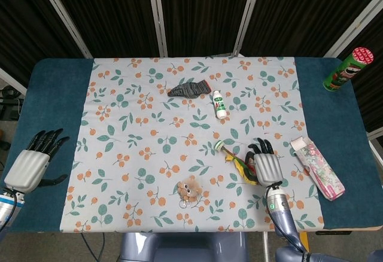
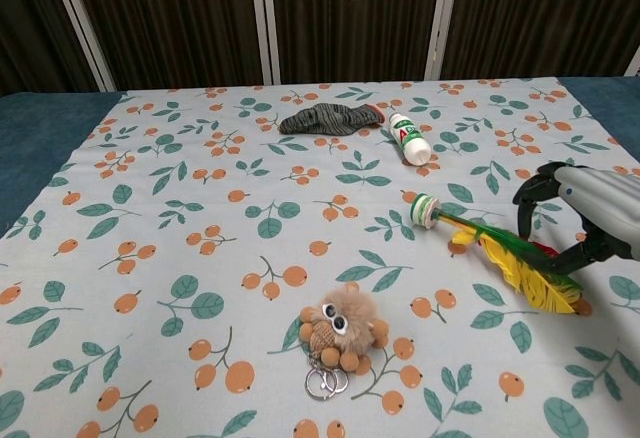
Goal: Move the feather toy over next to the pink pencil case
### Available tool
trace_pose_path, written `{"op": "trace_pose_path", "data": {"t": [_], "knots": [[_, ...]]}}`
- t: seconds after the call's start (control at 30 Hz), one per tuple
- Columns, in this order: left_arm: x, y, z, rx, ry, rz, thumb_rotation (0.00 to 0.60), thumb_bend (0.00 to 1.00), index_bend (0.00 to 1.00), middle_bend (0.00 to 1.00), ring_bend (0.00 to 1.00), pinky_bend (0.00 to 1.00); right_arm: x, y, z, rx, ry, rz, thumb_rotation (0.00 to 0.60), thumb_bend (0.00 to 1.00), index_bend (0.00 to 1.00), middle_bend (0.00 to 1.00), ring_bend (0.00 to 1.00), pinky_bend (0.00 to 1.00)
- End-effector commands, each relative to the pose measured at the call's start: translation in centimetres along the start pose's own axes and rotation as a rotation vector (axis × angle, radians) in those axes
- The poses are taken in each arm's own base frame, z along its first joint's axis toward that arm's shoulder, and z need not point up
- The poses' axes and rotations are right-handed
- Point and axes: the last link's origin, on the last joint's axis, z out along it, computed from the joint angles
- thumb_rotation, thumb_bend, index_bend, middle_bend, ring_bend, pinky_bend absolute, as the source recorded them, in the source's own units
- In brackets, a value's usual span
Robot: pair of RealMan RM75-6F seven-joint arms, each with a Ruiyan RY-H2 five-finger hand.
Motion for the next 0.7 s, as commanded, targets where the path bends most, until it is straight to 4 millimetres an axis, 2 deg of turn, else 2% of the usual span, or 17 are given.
{"op": "trace_pose_path", "data": {"t": [0.03,0.17,0.47,0.7], "knots": [[0.0,0.0,0.0,0.000,0.000,0.000,0.530,0.21,0.11,0.00,0.00,0.00,0.0,-0.1,0.0,0.000,0.001,0.003,0.600,0.32,0.58,0.26,0.00,0.00],[0.0,0.0,0.0,0.000,0.000,0.000,0.533,0.21,0.11,0.00,0.00,0.00,0.0,-0.2,0.0,0.005,0.004,0.007,0.600,0.36,0.61,0.29,0.01,0.00],[0.0,0.0,0.0,0.000,-0.001,-0.001,0.530,0.21,0.11,0.00,0.00,0.00,0.4,-0.3,0.0,0.015,0.006,0.009,0.600,0.36,0.62,0.30,0.01,0.00],[0.0,0.0,0.0,0.001,0.000,-0.001,0.529,0.21,0.11,0.00,0.00,0.00,2.9,-1.0,0.2,0.063,0.043,-0.041,0.600,0.36,0.63,0.31,0.02,0.00]]}}
